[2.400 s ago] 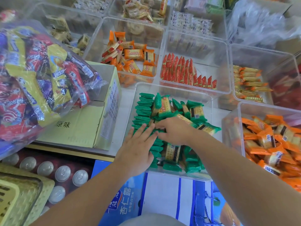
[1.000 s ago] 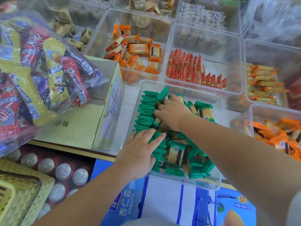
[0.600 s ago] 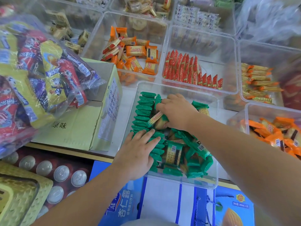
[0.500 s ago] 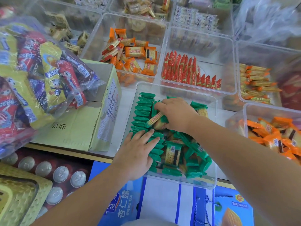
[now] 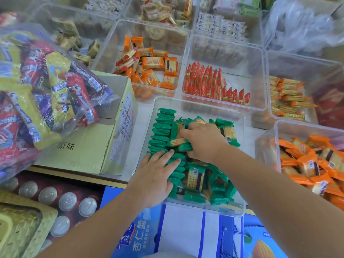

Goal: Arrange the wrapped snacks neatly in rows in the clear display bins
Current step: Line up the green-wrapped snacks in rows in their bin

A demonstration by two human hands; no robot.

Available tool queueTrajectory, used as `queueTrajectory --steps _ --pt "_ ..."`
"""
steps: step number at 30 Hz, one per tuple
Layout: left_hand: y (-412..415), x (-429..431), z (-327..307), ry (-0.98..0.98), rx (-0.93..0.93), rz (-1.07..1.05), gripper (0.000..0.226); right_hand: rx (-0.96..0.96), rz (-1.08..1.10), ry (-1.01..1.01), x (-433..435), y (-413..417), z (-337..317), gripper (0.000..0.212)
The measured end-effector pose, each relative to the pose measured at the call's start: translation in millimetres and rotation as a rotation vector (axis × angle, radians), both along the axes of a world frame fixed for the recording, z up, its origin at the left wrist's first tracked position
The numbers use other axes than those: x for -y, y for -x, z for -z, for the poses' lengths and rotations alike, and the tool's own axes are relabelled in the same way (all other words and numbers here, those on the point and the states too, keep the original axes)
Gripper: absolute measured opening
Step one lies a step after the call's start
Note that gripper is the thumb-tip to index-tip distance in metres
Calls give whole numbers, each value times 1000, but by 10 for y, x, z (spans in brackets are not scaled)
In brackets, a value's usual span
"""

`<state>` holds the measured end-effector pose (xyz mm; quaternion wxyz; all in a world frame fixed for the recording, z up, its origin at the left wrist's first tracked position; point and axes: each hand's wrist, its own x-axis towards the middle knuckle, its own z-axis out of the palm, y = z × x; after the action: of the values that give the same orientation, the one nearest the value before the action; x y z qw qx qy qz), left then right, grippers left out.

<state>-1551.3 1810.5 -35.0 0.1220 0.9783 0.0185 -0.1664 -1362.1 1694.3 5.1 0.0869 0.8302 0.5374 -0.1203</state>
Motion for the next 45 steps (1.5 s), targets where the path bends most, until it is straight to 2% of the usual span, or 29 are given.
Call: queueTrajectory --steps 4,7,9,14,20,22,25,28,30,37,42,45 --pt "2 2 3 3 2 2 67 14 38 86 -150 79 -29 45" --pt "4 -2 15 8 5 -1 67 -8 50 121 -210 74 -38 54" --pt "8 -2 23 7 10 -2 67 -83 47 115 -198 28 -45 64" --pt "15 -7 39 23 17 -2 67 -284 96 120 -173 -164 -142 53" --pt "13 -12 41 13 12 13 67 -150 48 259 -393 -52 -164 41" --pt "14 -14 31 10 17 20 66 -166 53 288 -457 -4 -114 36" --pt "13 -15 24 14 23 20 65 -364 141 285 -463 34 -14 34" --pt "9 -18 25 13 25 21 65 -603 291 198 -388 -2 11 46" --pt "11 -15 20 16 33 15 64 -682 348 139 -308 -34 19 48" --pt "35 -4 -28 58 84 -31 64 -519 292 126 -150 14 109 49" --pt "44 5 1 79 86 -56 77 -401 293 114 -185 145 182 29" --pt "30 7 31 58 78 -43 77 -396 342 69 -216 197 220 31"
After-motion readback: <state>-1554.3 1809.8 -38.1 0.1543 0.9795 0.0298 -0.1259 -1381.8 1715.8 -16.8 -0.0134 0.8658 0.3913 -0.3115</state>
